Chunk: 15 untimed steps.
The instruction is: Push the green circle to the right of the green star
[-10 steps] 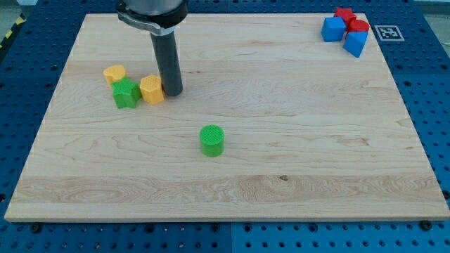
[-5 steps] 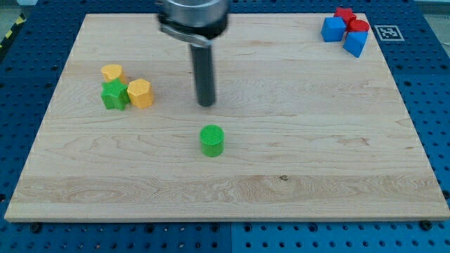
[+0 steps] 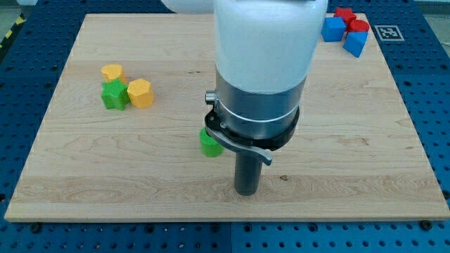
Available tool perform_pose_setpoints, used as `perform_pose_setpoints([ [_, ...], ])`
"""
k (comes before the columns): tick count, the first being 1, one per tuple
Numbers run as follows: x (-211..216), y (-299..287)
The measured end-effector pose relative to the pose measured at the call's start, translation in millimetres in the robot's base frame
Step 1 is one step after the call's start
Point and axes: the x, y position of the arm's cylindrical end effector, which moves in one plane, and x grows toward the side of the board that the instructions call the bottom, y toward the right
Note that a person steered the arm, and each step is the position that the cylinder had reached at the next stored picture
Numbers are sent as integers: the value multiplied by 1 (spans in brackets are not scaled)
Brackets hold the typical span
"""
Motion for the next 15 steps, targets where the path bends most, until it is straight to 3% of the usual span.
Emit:
perform_pose_setpoints([
  [2,-36,0],
  [5,-81,-94],
  [8,-132,-150],
  [11,-178,-158],
  [13,-195,-117],
  [14,-193,-79],
  [15,-151,-70],
])
